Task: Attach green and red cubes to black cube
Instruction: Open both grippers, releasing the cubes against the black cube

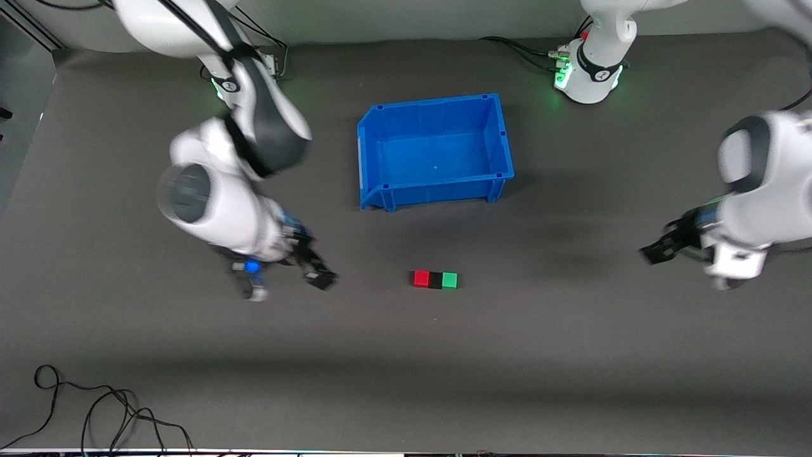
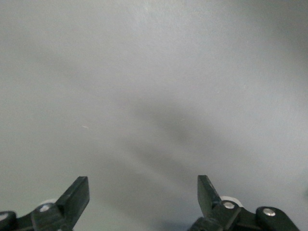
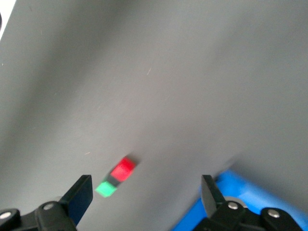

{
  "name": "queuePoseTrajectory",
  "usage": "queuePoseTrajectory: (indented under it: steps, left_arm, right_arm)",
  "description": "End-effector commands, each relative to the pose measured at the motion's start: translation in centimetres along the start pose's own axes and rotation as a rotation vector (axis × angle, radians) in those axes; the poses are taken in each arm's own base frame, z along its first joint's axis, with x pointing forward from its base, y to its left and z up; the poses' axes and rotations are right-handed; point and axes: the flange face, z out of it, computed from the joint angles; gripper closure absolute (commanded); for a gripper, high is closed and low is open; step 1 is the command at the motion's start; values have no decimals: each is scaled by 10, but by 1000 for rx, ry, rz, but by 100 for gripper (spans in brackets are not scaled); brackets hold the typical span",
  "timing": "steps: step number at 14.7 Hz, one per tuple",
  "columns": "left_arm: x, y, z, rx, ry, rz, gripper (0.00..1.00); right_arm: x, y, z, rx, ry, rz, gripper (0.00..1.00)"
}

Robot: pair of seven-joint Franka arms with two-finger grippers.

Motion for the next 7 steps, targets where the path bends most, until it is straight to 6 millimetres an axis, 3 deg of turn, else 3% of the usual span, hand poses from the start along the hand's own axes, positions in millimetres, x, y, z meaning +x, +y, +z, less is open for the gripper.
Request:
queuePoseTrajectory:
  steps: [1,3,7]
  left_arm:
    - [-14,-46,-34,-30,0,237,0]
    - [-23,-51,-55,-12,38,335,0]
    - [-26,-30,-96,-23,123,383,0]
  right_arm:
    - [9,41,-53,-48,72,-209,0]
    - [43,80,-86,-55,100,-302,0]
    - [93,140,-129,-91,116,-525,0]
